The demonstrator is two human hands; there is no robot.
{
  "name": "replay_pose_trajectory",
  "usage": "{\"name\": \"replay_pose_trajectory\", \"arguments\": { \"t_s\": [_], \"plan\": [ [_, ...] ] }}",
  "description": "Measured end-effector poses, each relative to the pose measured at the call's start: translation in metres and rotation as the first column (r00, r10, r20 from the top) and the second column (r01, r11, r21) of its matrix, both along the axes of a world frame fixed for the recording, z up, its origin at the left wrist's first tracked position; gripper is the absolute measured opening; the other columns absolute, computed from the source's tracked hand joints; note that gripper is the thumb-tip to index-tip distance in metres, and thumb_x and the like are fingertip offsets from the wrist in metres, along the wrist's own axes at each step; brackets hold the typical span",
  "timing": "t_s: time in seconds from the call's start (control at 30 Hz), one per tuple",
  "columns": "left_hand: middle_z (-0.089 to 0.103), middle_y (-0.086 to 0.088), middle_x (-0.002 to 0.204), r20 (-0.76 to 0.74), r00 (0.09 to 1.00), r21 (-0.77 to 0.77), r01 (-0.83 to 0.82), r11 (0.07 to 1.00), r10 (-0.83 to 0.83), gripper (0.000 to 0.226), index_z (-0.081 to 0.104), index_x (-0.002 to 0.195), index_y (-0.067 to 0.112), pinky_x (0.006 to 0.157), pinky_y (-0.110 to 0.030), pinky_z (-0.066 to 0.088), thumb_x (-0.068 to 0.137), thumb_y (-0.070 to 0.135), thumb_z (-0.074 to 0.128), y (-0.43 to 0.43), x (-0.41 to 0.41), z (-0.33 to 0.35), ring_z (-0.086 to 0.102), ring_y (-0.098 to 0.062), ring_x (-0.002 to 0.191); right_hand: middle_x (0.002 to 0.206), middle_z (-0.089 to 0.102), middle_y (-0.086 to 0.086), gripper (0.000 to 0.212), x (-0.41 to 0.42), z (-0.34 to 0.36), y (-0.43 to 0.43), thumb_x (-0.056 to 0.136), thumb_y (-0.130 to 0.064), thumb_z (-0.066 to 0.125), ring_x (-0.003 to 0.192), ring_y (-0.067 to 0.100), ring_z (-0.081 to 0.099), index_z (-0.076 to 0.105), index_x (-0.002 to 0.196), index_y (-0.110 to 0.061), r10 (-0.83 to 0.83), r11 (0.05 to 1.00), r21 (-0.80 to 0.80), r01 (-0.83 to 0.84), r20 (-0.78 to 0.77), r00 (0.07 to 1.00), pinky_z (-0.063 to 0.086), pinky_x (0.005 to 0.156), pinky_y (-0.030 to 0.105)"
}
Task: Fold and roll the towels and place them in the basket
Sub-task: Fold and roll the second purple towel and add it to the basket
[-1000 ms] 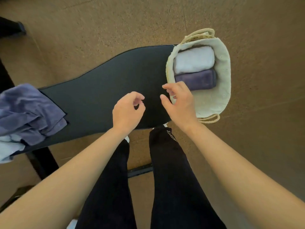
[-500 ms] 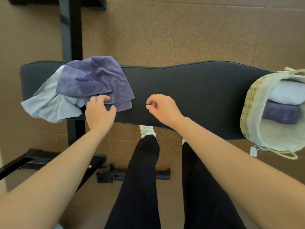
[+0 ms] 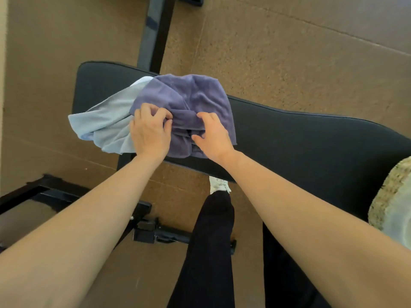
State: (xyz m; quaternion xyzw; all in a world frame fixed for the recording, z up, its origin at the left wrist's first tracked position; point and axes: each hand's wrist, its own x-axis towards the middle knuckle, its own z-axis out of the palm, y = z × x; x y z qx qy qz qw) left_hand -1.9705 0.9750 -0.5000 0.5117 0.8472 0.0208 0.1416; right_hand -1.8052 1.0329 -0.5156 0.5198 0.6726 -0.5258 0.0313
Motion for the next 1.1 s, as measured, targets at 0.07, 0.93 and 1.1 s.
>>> {"name": "replay_pose_trajectory", "arguments": {
  "t_s": [0.07,0.93,1.1],
  "plan": [
    [0.058,-0.009,0.111,0.059,0.998,-0.007,0.038,0.999,-0.037,0.019,0.067,0.104,0.018,0.079,-0.046,0.048,0.087,0.024,0.074,0.001,-0.005,-0.003,0.054,-0.033,0.1,0.125,0.054,0.003,0.045,-0.011,-0.006,0.003,0.09,-0.014,0.069,0.101,0.019,0.059,0.051,0.131,-0.017,-0.009,1.0,-0.011,0.009,0.03,1.0,0.053,0.088,0.037],
    [0.068,0.018,0.097,0.38,0.876,0.104,-0.361,0.927,0.299,0.028,0.072,0.106,0.031,0.082,-0.029,0.047,0.093,0.019,0.05,0.09,0.024,0.087,0.063,-0.012,0.101,0.06,0.038,-0.006,0.043,0.151,0.107,0.095,0.098,-0.033,0.056,0.059,0.007,0.03,0.04,0.062,-0.014,-0.752,0.609,0.277,0.743,-0.095,0.652,0.028,0.057,0.03],
    [0.072,0.013,0.101,0.307,0.907,0.099,-0.333,0.938,0.289,0.023,0.071,0.107,0.035,0.079,-0.034,0.047,0.098,0.032,0.05,0.121,0.08,0.109,0.065,-0.02,0.102,0.063,0.04,-0.009,0.032,0.226,0.132,0.118,0.1,-0.026,0.05,0.059,0.004,0.032,0.049,0.074,-0.008,-0.828,0.486,0.347,0.802,-0.111,0.55,0.029,0.06,0.029]
  ]
}}
